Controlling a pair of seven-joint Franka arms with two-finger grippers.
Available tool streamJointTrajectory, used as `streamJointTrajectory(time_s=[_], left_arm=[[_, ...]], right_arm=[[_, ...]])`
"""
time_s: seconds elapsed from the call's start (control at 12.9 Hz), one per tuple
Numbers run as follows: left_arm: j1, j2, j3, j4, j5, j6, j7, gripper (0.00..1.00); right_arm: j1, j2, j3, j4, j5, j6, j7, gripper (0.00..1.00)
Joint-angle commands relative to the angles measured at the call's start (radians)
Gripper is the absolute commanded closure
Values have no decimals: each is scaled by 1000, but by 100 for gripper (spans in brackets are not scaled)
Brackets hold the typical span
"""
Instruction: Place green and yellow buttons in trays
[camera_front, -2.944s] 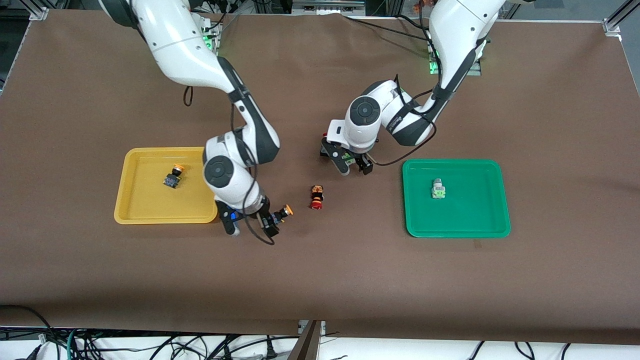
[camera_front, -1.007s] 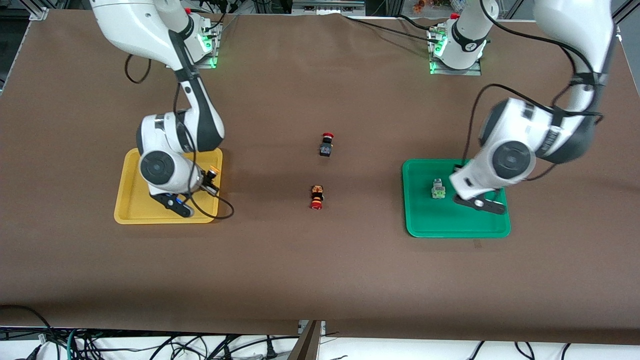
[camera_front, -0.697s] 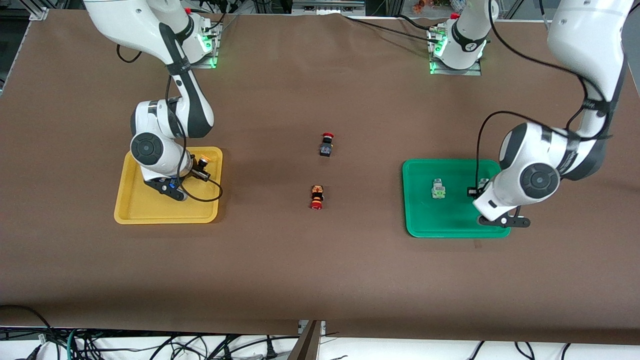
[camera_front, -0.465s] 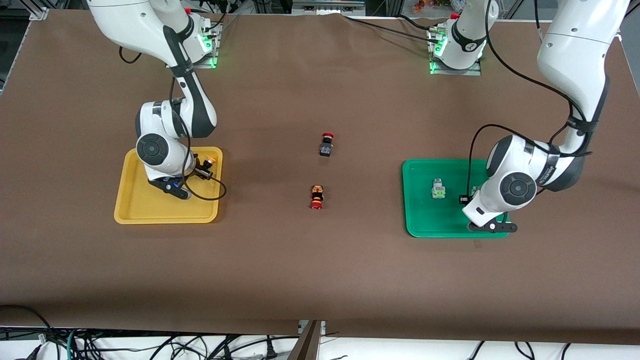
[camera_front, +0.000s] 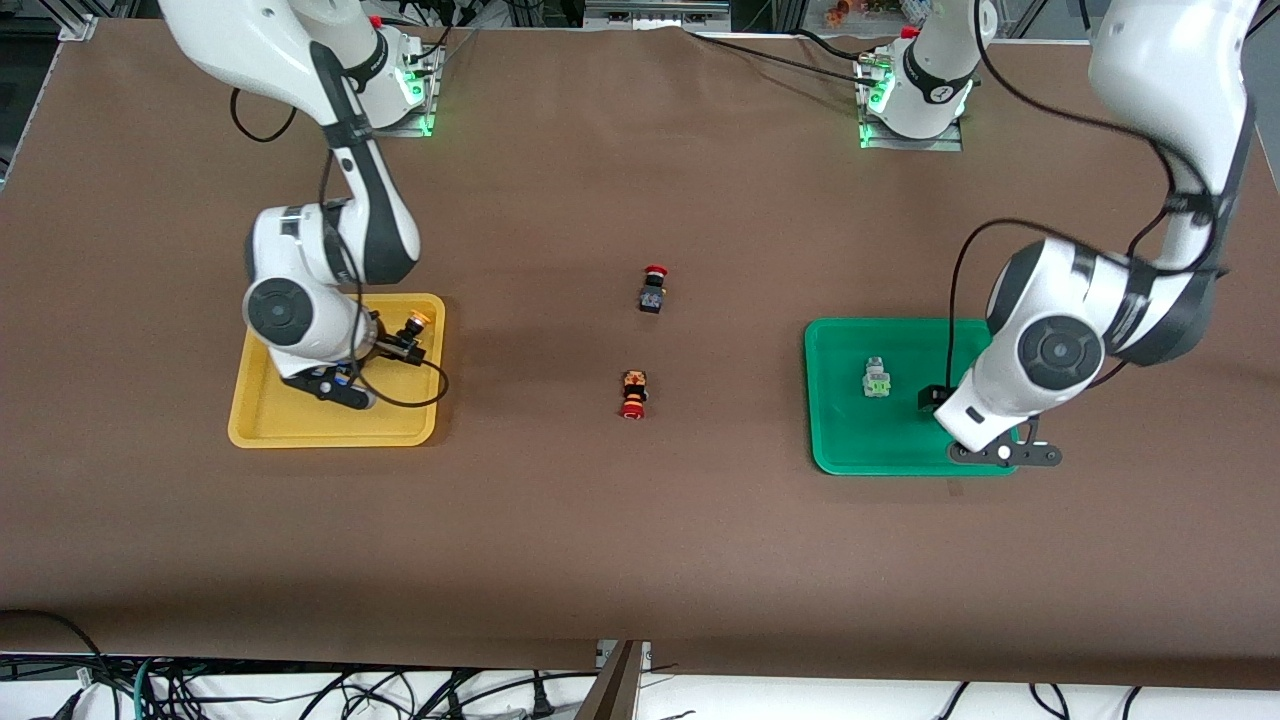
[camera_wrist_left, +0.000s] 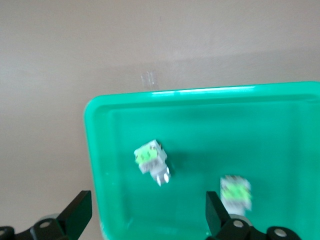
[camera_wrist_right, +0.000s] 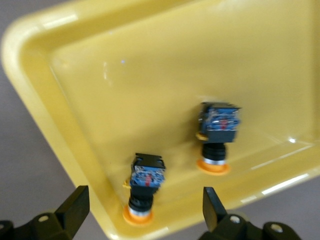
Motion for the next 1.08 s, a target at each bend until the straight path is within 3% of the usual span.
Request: streamJointTrajectory(time_s=[0.0,0.15,0.31,0.39,0.54,0.62,0.7,0.85,1.01], left_arm=[[0,-137,-19,101,-89,-177,22,0],[-1,-149,-15,275,-128,-338,133,0],[9,-178,19,330,-212,-413,175,0],[-18,-247,101,290,-262,-404,204,0],[-118,-417,298,63,-398,-296,215,0],[-159,-516,339,-71,-445,-224,215,0],[-181,-575,346,-146,-441,-191,212,0],[-184,-559,340,-129,-422,-229,213,0],[-179,-543,340,-112,-421,-236,214,0]], right_arm=[[2,-93,-62,107,-10,-188,-83,0],[2,-162,-103,183,-10,-314,-128,0],[0,-218,-169,254,-10,-429,-211,0],[0,-236,-205,283,-10,-483,-267,0],[2,-259,-257,305,-10,-526,-341,0],[0,-268,-260,307,-10,-527,-343,0],[-1,-272,-256,308,-13,-527,-341,0],[-73,-310,-207,299,-36,-543,-355,0],[-322,-322,42,300,-48,-582,-416,0]])
